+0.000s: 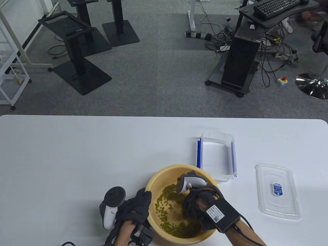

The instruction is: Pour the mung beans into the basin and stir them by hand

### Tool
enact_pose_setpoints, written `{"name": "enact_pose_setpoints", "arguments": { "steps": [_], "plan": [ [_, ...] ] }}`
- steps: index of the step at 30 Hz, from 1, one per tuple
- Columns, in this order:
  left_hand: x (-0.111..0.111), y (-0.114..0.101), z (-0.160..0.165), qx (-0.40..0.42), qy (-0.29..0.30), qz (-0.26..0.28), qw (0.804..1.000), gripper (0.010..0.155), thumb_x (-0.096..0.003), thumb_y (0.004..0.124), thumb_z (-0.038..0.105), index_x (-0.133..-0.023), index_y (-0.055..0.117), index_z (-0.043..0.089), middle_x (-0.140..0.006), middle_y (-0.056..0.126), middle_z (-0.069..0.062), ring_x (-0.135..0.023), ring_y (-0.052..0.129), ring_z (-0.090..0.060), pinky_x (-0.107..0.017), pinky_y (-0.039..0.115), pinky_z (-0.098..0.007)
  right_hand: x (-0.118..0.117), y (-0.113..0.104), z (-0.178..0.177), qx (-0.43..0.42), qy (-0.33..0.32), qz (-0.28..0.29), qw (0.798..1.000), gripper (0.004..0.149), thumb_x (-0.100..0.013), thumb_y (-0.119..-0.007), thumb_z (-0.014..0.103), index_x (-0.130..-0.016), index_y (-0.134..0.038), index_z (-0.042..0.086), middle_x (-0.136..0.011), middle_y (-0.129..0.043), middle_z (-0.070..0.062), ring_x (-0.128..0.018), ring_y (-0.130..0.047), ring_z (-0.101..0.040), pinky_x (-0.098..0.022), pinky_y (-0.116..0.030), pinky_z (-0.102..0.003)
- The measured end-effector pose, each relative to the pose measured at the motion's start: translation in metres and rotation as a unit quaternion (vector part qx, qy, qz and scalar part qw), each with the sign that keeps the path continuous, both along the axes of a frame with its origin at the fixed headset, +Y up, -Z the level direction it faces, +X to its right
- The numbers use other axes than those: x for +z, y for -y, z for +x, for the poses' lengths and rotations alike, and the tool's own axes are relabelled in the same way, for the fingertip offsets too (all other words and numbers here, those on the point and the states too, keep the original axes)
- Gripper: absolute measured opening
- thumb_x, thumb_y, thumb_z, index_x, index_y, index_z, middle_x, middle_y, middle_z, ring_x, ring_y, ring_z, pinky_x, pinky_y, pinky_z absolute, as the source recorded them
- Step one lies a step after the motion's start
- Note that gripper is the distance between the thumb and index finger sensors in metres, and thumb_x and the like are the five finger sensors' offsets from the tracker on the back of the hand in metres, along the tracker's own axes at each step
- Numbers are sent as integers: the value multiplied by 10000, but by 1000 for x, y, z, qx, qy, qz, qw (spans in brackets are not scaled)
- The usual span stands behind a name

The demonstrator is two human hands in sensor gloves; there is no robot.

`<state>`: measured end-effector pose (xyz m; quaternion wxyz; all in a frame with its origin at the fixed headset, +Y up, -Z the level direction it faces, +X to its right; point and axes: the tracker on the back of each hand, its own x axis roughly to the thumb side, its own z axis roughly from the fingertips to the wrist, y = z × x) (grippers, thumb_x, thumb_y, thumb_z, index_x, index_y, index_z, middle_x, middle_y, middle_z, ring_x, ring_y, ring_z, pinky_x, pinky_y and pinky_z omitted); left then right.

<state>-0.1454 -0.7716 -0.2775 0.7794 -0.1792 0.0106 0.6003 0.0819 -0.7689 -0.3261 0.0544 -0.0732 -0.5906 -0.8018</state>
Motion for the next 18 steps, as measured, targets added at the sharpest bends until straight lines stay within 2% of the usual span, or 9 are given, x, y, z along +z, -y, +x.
{"name": "enact_pose_setpoints", "arguments": {
  "steps": [2, 4, 5, 9, 11, 13, 15, 16, 18],
  "plan": [
    [0, 0, 0, 0, 0, 0, 1000, 661, -599, 588, 369, -1068, 483, -85, -780, 736, -550, -142, 1087, -426, -26, 947, -386, 9, 3, -11, -27, -7, -36, 999, 649, -325, -646, 434, -855, -672, 60, -821, -608, -241, -662, -801, -343, -448, -764, -451],
    [0, 0, 0, 1, 1, 0, 1000, 662, -599, 588, 369, -1068, 483, -85, -781, 735, -550, -141, 1087, -428, -26, 946, -387, 18, 6, -27, -39, -3, -76, 996, 647, -318, -638, 450, -885, -600, 140, -881, -481, -168, -750, -666, -316, -534, -672, -434],
    [0, 0, 0, 0, 1, -1, 1000, 661, -599, 588, 369, -1068, 483, -84, -779, 737, -551, -142, 1087, -428, -26, 947, -386, 19, 5, -34, -39, -8, -68, 997, 646, -319, -640, 447, -891, -587, 151, -900, -431, -148, -778, -606, -318, -563, -627, -441],
    [0, 0, 0, 1, 2, -1, 1000, 660, -599, 587, 369, -1069, 481, -83, -783, 733, -551, -143, 1086, -430, -27, 946, -388, 11, -1, -59, -71, -33, -29, 997, 664, -328, -636, 456, -954, -481, 295, -962, -238, -74, -889, -360, -303, -684, -453, -453],
    [0, 0, 0, 2, 2, -1, 1000, 659, -600, 580, 367, -1070, 479, -84, -784, 731, -551, -144, 1086, -429, -28, 945, -388, 0, -1, -68, -69, -45, 29, 996, 663, -328, -628, 468, -953, -472, 310, -962, -202, -60, -912, -289, -298, -709, -399, -460],
    [0, 1, 0, 11, 2, -4, 1000, 659, -599, 579, 368, -1069, 480, -83, -785, 726, -553, -148, 1085, -433, -30, 945, -393, -7, -1, -69, -76, -46, 63, 994, 672, -319, -620, 486, -950, -445, 337, -961, -216, -41, -914, -296, -286, -709, -409, -454],
    [0, 1, 0, 7, 3, -4, 1000, 660, -600, 582, 368, -1069, 477, -83, -788, 724, -551, -151, 1085, -434, -33, 945, -393, -17, 0, -65, -79, -15, 108, 991, 678, -320, -635, 464, -949, -401, 364, -971, -147, -16, -941, -168, -289, -740, -335, -480],
    [-1, 1, 0, 6, 4, -4, 1000, 660, -599, 582, 368, -1069, 476, -84, -788, 726, -551, -152, 1086, -432, -33, 945, -392, -24, 2, -60, -60, -5, 147, 987, 675, -313, -643, 456, -932, -381, 401, -970, -103, 12, -942, -88, -286, -749, -292, -505],
    [-1, 1, 0, 8, 4, -5, 1000, 659, -600, 582, 368, -1069, 478, -83, -791, 724, -550, -155, 1085, -433, -34, 944, -394, -31, 6, -50, -30, -13, 168, 985, 647, -303, -638, 458, -879, -345, 501, -956, -83, 57, -940, -75, -274, -753, -302, -503]
  ]
}}
